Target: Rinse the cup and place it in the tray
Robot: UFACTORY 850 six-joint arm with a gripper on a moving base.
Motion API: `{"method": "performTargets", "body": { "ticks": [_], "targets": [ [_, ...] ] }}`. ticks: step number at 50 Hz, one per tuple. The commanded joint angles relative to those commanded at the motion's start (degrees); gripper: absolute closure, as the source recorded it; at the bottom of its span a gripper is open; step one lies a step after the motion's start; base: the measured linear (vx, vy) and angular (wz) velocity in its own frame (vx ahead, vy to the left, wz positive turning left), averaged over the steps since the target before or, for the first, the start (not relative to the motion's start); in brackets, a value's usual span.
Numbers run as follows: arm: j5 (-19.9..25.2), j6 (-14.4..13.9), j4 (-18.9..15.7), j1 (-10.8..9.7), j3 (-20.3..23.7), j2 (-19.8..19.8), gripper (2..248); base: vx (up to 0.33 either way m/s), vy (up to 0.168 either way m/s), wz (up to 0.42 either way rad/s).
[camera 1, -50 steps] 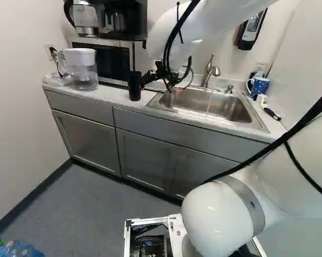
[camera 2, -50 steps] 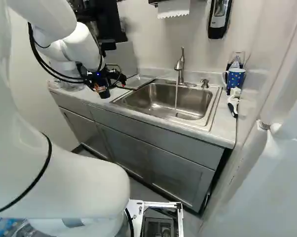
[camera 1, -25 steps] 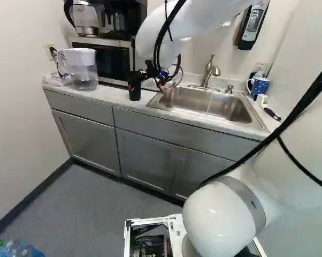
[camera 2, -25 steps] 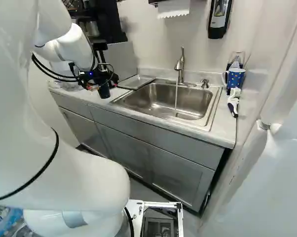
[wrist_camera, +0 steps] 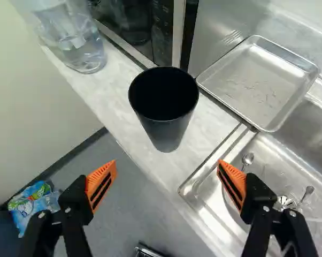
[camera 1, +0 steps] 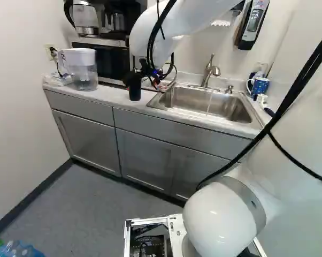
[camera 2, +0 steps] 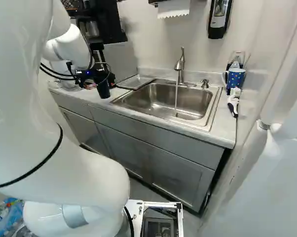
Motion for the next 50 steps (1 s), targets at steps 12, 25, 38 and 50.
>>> {"method": "performTargets", "body": {
  "ticks": [12, 25, 38, 50],
  "targets": [
    [1.11, 0.0, 0.0, 0.0, 0.22, -0.99, 3, 0.0, 0.0, 0.0],
    [3.4, 0.0, 0.0, 0.0, 0.5, -2.54, 3, 0.0, 0.0, 0.0],
    [6.48, 0.0, 0.0, 0.0, 0.74, -4.14, 3, 0.0, 0.0, 0.0],
    [9.73, 0.0, 0.0, 0.01, 0.93, -5.62, 3, 0.0, 0.0, 0.0]
  ]
}}
